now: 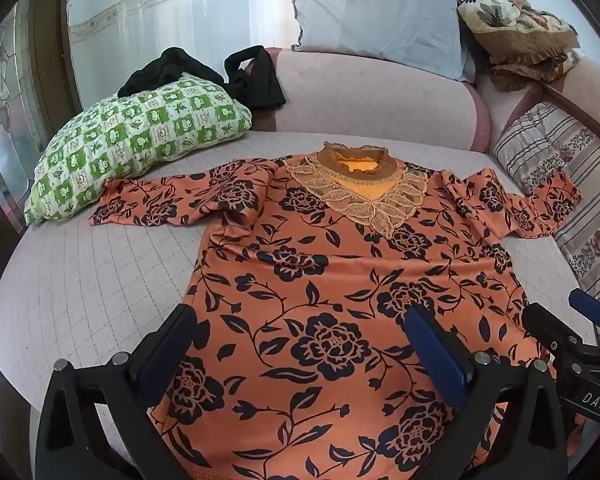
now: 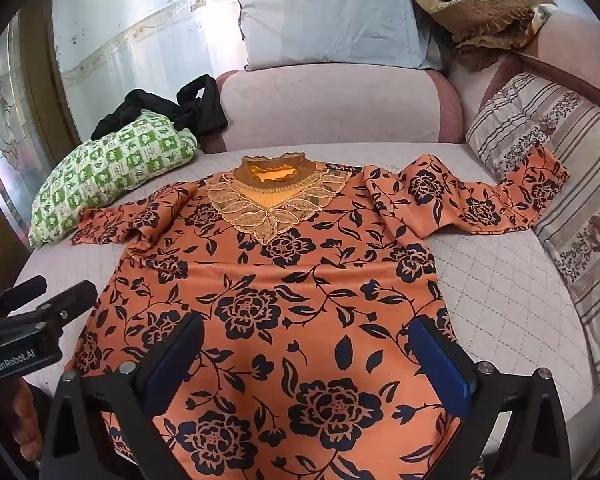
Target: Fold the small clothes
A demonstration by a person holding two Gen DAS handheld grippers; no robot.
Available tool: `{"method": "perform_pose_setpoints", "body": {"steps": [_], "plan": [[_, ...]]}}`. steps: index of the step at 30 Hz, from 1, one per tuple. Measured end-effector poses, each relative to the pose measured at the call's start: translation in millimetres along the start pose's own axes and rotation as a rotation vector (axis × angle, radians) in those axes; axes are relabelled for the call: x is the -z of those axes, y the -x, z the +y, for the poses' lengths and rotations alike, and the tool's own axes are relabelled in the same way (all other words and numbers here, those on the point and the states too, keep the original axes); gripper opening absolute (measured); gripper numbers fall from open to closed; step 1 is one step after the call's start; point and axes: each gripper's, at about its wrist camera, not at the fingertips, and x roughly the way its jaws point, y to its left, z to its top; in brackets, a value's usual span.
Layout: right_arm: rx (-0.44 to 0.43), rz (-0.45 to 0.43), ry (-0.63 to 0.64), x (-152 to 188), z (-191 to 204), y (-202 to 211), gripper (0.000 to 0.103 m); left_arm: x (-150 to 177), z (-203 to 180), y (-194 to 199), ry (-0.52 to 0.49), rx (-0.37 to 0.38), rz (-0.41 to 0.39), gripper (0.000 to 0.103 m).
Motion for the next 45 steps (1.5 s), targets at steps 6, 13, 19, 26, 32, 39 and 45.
{"method": "perform_pose_setpoints", "body": {"steps": [6,13,19,26,32,39,45], "plan": [[-0.018,-0.015,-0.006,2,1,4,0.103,1,-2,0,0.004,-0.009,0.018,0.103],[-0.018,-0.024,0.001,-1,9,7,0.103,3,-2,2,0.003,-0.009,0.014,0.103],[-0.027,-0.034,-0.011,-1,5,9,0.103,4,0,1,0.006,-0.008,0.019,0.103],[-0.033,-0.042,-0.016,-4,4,9,0.103,4,0,-1,0.006,-0.008,0.019,0.103],[-0.037,-0.048,-0.024,-5,2,8,0.103,5,1,-3,0.005,-0.007,0.023,0.103],[-0.047,-0.058,-0.033,-7,0,9,0.103,5,0,-6,0.000,-0.005,0.028,0.103],[-0.049,-0.057,-0.034,-8,0,8,0.103,5,0,-5,0.003,-0.005,0.027,0.103]]}}
